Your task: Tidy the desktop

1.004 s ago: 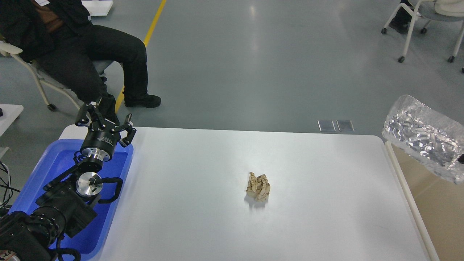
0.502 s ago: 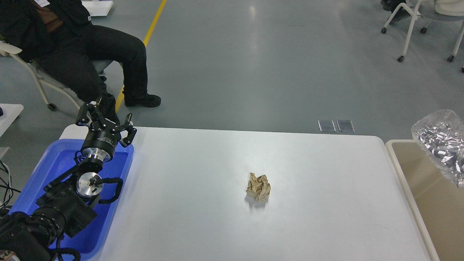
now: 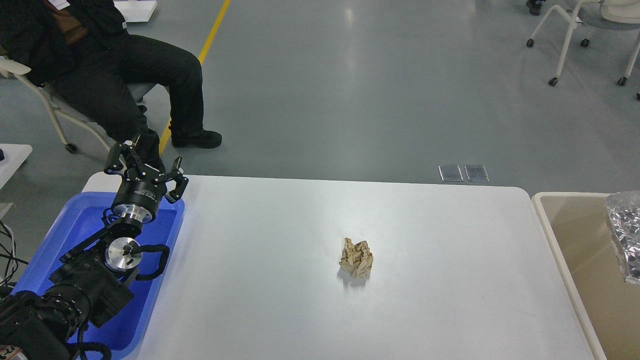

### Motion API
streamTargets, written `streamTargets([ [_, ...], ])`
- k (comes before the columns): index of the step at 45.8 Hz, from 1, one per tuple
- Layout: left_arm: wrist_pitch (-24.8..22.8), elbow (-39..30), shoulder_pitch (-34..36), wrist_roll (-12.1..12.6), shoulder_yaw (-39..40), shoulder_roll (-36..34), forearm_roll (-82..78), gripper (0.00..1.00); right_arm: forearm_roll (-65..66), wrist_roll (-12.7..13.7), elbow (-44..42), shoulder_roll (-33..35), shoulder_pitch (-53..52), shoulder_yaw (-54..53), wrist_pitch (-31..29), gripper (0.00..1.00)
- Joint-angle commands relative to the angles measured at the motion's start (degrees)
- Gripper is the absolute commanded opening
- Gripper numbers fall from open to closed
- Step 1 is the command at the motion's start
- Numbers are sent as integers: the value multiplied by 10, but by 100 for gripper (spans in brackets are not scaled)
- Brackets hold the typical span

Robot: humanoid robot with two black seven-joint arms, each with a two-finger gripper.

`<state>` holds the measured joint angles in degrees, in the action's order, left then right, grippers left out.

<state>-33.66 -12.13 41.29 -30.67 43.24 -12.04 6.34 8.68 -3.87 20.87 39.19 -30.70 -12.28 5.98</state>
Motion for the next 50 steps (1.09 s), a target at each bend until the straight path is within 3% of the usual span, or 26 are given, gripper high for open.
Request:
streamTargets([
  [1,0,0,0,0,0,0,0,100,-4,13,-27,-32,29,-20,13,0],
  [16,1,0,-1,0,0,0,0,100,-5,8,-25,-32,49,-21,10,0],
  [17,1,0,0,0,0,0,0,100,-5,8,-23,-32,49,-22,10,6],
  [21,1,0,0,0,0,0,0,100,-7,7,-19,-32,47,-25,10,58],
  [23,1,0,0,0,0,0,0,100,-7,7,-18,-32,47,-31,10,99],
  [37,1,0,-1,0,0,0,0,100,-7,7,-11,-27,38,-52,8,100],
  [50,1,0,-1,0,0,0,0,100,-9,7,42,-11,20,-274,5,100],
])
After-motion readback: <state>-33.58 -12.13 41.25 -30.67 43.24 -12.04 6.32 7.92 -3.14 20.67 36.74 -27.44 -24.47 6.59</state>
